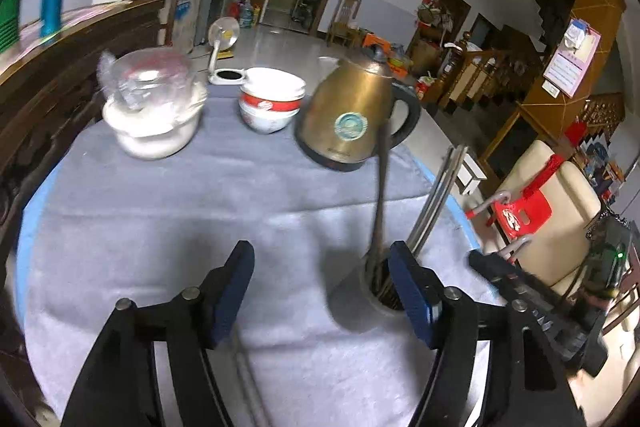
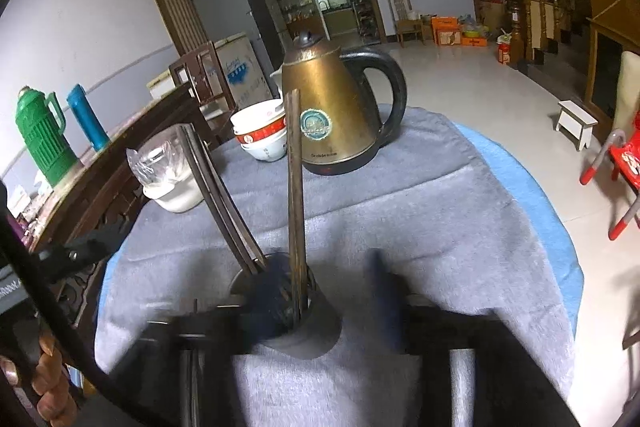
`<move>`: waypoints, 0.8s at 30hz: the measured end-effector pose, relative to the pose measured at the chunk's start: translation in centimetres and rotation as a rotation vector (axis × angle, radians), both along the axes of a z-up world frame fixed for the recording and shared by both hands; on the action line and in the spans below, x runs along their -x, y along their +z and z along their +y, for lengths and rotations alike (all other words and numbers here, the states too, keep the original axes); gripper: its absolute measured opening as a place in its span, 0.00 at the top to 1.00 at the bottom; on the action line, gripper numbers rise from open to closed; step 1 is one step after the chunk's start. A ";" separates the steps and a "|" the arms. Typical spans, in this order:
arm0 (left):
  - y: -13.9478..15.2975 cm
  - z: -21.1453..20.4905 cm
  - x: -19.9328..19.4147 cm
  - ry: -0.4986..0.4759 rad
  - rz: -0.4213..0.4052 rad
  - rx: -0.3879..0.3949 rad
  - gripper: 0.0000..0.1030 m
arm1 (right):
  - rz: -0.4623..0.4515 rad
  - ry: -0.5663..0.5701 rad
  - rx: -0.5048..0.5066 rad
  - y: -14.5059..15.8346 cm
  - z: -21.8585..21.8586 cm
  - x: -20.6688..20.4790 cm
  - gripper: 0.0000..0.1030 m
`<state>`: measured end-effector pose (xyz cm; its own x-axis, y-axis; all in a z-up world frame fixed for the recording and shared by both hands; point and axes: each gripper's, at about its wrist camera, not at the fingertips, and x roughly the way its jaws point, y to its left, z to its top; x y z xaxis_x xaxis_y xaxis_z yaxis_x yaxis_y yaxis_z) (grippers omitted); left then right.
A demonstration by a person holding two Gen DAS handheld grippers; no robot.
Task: Organize utensils
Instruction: 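Move both grippers down to the remaining chopsticks on the cloth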
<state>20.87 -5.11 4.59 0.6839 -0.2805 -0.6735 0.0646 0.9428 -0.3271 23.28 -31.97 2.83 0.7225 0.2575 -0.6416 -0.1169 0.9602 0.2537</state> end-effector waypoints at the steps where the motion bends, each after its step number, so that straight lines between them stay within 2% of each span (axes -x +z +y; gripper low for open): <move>1: -0.4 0.8 0.6 0.014 0.011 0.002 0.30 | -0.015 -0.006 0.002 0.1 -0.2 0.6 0.30; 3: -1.6 2.4 1.8 0.041 0.033 0.004 0.29 | -0.019 -0.011 0.007 0.1 -0.6 1.7 0.30; 6: -4.4 4.7 3.2 0.092 0.108 -0.022 0.29 | 0.000 -0.011 -0.001 -0.5 -1.0 3.1 0.30; 10: -8.2 6.8 4.5 0.146 0.207 -0.050 0.29 | 0.074 0.035 0.034 -2.4 0.1 5.1 0.30; 14: -11.5 8.1 5.4 0.178 0.306 -0.051 0.29 | 0.185 0.115 0.063 -5.3 2.6 6.4 0.31; 19: -13.5 8.3 6.3 0.194 0.380 -0.106 0.29 | 0.304 0.202 0.087 -8.7 6.1 6.8 0.32; 24: -14.8 8.5 7.2 0.195 0.427 -0.135 0.29 | 0.367 0.263 0.129 -10.4 8.8 6.9 0.32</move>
<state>13.71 3.42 -10.23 0.3695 -0.0658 -0.9269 -0.2304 0.9599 -0.1599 16.36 -23.14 -7.59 0.3628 0.3031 -0.8812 -0.2854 0.9363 0.2045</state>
